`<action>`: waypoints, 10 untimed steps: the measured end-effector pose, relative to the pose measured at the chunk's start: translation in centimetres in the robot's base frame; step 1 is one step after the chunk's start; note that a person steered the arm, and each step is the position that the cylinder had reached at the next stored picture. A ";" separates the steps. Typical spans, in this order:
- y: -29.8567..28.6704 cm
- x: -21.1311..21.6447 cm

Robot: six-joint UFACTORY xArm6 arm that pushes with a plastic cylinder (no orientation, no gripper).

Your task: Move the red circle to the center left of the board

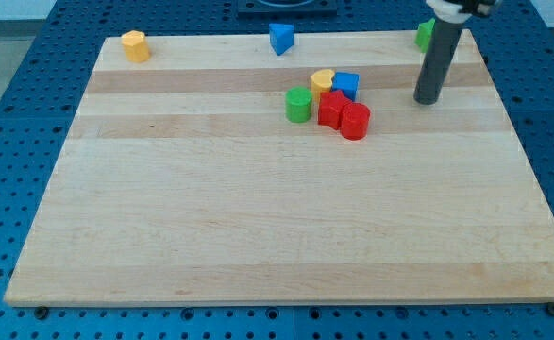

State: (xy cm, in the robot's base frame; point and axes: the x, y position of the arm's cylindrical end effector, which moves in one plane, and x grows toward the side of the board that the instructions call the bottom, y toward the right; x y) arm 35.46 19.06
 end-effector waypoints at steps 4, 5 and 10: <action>-2.6 8.0; -1.5 4.3; -6.2 5.6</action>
State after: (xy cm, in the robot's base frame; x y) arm 41.07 12.90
